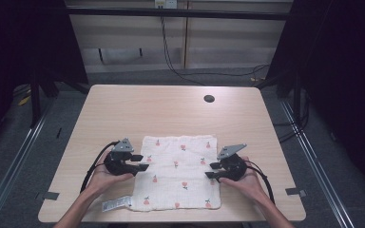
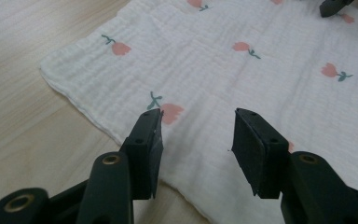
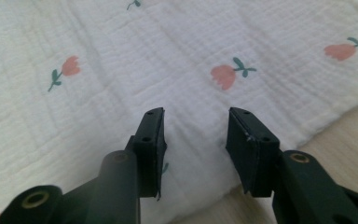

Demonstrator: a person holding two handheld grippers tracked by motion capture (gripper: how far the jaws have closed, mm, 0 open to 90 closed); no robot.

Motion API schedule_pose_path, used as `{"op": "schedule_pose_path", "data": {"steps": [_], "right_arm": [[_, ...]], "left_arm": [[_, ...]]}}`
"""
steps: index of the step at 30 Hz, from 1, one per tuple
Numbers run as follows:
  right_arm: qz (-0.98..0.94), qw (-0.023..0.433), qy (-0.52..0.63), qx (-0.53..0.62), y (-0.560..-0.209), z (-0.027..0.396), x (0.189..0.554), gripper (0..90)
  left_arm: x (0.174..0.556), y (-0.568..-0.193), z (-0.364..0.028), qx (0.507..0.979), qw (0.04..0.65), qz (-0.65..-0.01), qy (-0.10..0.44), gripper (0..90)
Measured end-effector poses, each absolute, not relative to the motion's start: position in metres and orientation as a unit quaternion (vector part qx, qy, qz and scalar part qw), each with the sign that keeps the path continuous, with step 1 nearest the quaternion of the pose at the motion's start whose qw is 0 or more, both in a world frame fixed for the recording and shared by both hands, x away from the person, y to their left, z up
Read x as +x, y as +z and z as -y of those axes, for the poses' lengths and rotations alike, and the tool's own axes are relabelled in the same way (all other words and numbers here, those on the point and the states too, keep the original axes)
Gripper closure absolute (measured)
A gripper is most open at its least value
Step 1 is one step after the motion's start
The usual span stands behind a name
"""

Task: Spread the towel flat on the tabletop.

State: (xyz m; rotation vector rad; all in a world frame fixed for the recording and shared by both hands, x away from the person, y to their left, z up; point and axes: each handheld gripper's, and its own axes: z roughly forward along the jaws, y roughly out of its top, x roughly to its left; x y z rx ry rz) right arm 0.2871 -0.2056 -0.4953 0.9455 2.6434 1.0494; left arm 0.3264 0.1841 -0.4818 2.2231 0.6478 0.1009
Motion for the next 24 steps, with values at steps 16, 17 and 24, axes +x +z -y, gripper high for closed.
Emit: {"op": "schedule_pose_path", "data": {"steps": [16,17,24], "right_arm": [[-0.88,0.072,0.34,0.324,-0.494,0.221,0.271,87.4],[-0.881,0.071,0.34,0.321,-0.493,0.221,0.27,87.4],[-0.879,0.063,0.346,0.323,-0.494,0.223,0.262,87.4]], "left_arm": [[0.312,-0.496,-0.171,0.904,0.371,-0.211,0.022,86.4],[0.31,-0.496,-0.172,0.904,0.37,-0.215,0.019,87.9],[0.296,-0.496,-0.18,0.902,0.374,-0.215,-0.001,89.6]]}}
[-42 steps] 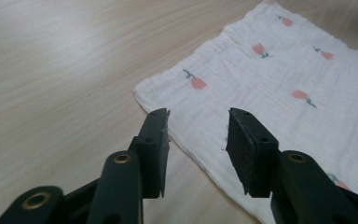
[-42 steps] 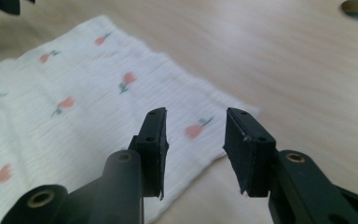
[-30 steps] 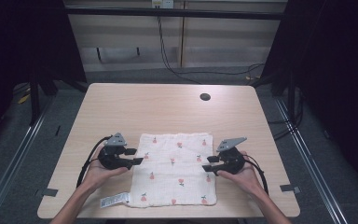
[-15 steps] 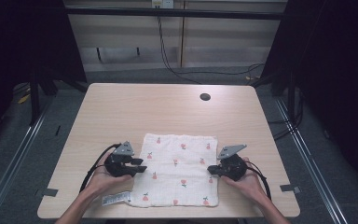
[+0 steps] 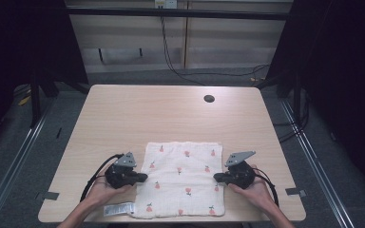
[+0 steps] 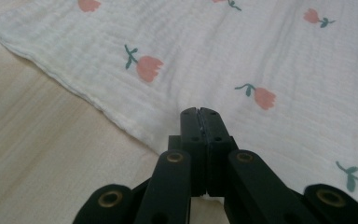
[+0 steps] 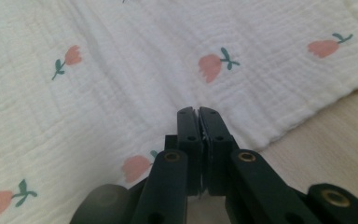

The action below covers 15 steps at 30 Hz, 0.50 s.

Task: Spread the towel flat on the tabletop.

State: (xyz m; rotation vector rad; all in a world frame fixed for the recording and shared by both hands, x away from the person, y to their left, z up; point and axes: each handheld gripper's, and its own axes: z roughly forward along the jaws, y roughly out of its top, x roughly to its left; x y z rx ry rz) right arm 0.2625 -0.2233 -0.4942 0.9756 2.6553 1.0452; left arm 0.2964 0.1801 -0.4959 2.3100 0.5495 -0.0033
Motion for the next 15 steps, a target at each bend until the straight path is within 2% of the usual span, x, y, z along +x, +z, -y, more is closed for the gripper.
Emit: {"op": "schedule_pose_path", "data": {"steps": [2,4,5,7,8,11,13,15], "right_arm": [[-0.878,0.063,0.348,0.323,-0.495,0.224,0.263,86.4],[-0.876,0.056,0.355,0.323,-0.495,0.224,0.263,77.9],[-0.875,0.058,0.353,0.325,-0.494,0.223,0.263,72.3],[-0.87,0.059,0.362,0.329,-0.493,0.224,0.264,66.9],[-0.867,0.06,0.363,0.335,-0.492,0.225,0.265,64.5],[-0.86,0.068,0.371,0.343,-0.488,0.228,0.273,61.2],[-0.856,0.076,0.375,0.349,-0.485,0.229,0.278,61.0],[-0.851,0.09,0.379,0.351,-0.477,0.232,0.287,62.0]], "left_arm": [[0.296,-0.495,-0.18,0.904,0.371,-0.213,0.002,89.5],[0.296,-0.494,-0.179,0.904,0.374,-0.209,-0.002,89.3],[0.298,-0.493,-0.18,0.901,0.381,-0.206,-0.003,87.6],[0.303,-0.487,-0.184,0.891,0.397,-0.22,-0.004,77.8],[0.306,-0.484,-0.186,0.886,0.407,-0.224,-0.005,77.1],[0.315,-0.483,-0.188,0.874,0.421,-0.243,0.005,72.4],[0.318,-0.485,-0.185,0.878,0.409,-0.246,0.02,69.6],[0.326,-0.488,-0.181,0.873,0.405,-0.271,0.032,60.1]]}}
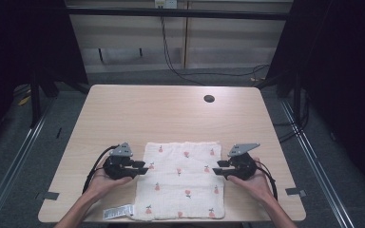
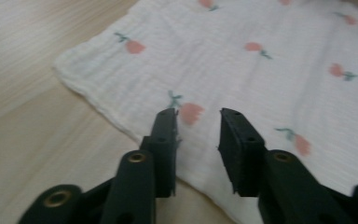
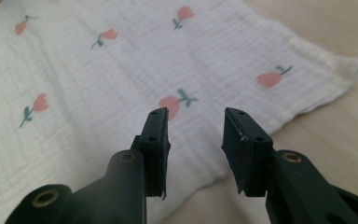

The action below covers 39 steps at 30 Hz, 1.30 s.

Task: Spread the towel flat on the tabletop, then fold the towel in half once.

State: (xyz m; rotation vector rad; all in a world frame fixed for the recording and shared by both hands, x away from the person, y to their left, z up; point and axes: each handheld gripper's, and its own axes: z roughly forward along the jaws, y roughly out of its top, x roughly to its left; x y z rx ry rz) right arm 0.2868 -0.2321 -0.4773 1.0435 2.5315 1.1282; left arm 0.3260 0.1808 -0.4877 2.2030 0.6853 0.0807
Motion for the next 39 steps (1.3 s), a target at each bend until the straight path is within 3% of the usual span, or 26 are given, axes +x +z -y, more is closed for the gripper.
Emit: {"op": "schedule_pose_path", "data": {"steps": [9,18,23,35,39], "right_arm": [[-0.831,0.104,0.389,0.383,-0.471,0.245,0.323,66.8],[-0.819,0.117,0.397,0.397,-0.466,0.252,0.349,68.1],[-0.82,0.109,0.39,0.405,-0.475,0.254,0.362,70.0],[-0.831,0.112,0.355,0.414,-0.499,0.244,0.379,66.4],[-0.833,0.107,0.351,0.413,-0.501,0.241,0.379,73.0]], "left_arm": [[0.355,-0.474,-0.175,0.86,0.421,-0.288,0.028,58.1],[0.379,-0.483,-0.178,0.852,0.404,-0.324,0.073,57.6],[0.396,-0.486,-0.178,0.85,0.411,-0.327,0.041,56.1],[0.402,-0.493,-0.185,0.84,0.408,-0.352,0.063,52.2],[0.402,-0.495,-0.18,0.839,0.408,-0.353,0.065,51.8]]}}
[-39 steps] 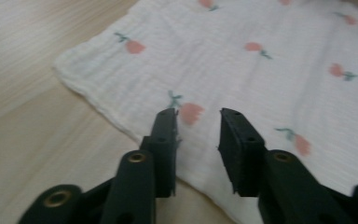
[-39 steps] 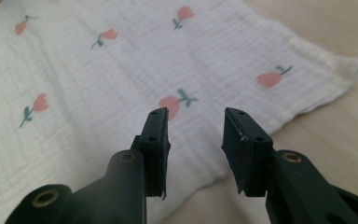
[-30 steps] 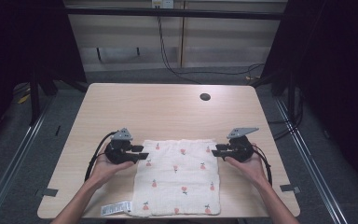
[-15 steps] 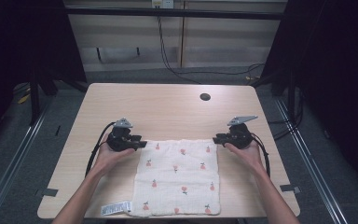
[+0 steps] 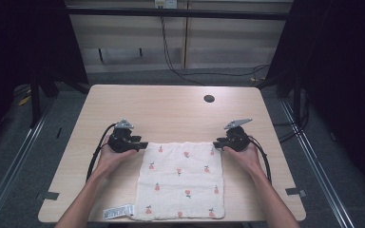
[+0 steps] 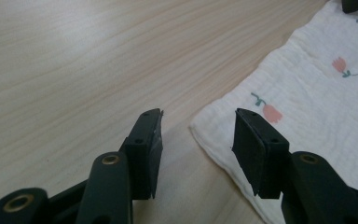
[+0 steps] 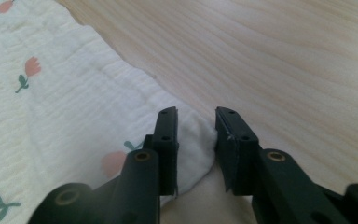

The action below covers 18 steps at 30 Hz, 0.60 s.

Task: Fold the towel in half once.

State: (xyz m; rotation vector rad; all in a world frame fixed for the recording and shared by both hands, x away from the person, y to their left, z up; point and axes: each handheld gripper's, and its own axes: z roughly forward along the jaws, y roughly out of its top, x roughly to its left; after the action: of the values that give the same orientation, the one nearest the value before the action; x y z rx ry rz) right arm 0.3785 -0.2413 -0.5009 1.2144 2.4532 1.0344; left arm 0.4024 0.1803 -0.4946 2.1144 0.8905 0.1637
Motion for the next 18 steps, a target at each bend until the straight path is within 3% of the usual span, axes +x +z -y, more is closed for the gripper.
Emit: {"op": "schedule_pose_path", "data": {"steps": [3,5,18], "right_arm": [[-0.83,0.101,0.357,0.416,-0.502,0.241,0.377,84.6],[-0.83,0.099,0.36,0.414,-0.503,0.241,0.377,86.7],[-0.828,0.103,0.359,0.418,-0.503,0.239,0.372,87.7]], "left_arm": [[0.405,-0.5,-0.174,0.841,0.404,-0.354,0.061,49.5],[0.406,-0.501,-0.17,0.845,0.396,-0.352,0.067,50.3],[0.409,-0.504,-0.168,0.854,0.395,-0.332,0.065,56.1]]}}
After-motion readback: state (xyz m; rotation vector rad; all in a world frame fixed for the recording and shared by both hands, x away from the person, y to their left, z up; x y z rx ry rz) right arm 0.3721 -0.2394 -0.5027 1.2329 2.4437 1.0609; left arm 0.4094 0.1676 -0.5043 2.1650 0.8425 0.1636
